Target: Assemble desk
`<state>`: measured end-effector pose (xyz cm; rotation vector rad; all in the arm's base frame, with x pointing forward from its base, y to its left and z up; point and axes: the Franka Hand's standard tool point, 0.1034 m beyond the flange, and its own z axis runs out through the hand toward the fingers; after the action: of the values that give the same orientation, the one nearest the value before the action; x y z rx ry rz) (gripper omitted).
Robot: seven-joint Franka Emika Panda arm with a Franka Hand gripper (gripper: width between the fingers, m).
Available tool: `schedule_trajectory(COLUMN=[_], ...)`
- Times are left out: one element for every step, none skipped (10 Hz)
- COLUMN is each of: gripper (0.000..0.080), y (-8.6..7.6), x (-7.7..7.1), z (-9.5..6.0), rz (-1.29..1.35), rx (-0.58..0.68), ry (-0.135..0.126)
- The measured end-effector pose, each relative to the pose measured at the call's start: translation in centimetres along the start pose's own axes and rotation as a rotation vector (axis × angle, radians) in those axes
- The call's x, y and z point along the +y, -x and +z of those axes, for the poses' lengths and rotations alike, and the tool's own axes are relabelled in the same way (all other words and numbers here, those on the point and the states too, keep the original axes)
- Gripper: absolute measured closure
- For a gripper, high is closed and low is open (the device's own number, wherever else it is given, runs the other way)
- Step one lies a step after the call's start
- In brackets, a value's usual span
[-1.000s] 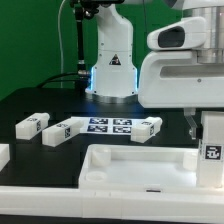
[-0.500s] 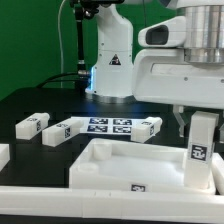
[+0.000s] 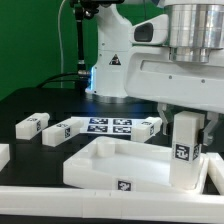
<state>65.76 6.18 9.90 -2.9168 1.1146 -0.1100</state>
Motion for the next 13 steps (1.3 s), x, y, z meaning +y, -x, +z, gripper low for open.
schedule_trajectory(gripper=[0.0185,0.0185,0.0156,0.0156,0.0151,0.0151,0.0151,0.0151,0.0151,0.0151,0.0151,0.0151,0.0151], y=[0.2,0.4,0.9,1.1,1.2,1.3,1.4,1.4,1.4,1.4,1.4,1.5,2.6], x=[-0.2,0.2,1.5,2.8,3.9,3.9,3.8,3.8,3.8,3.8,3.8,4.1,5.6], z=[-1.1,-2.1,-3.0,-3.7,-4.1,-4.0,-3.9,-3.9,-3.9,-3.8,-3.8,-3.8,-3.5], rz=[-0.046,-0.077,-0.075,-0.101,-0.092,-0.093,-0.095,-0.095,-0.095,-0.095,-0.095,-0.096,-0.089], rx=[0.001,-0.001,-0.017,-0.024,-0.031,-0.032,-0.032,-0.032,-0.033,-0.033,-0.033,-0.03,-0.029], ry=[-0.009,-0.017,-0.027,-0.028,-0.031,-0.03,-0.029,-0.029,-0.028,-0.028,-0.028,-0.031,-0.034])
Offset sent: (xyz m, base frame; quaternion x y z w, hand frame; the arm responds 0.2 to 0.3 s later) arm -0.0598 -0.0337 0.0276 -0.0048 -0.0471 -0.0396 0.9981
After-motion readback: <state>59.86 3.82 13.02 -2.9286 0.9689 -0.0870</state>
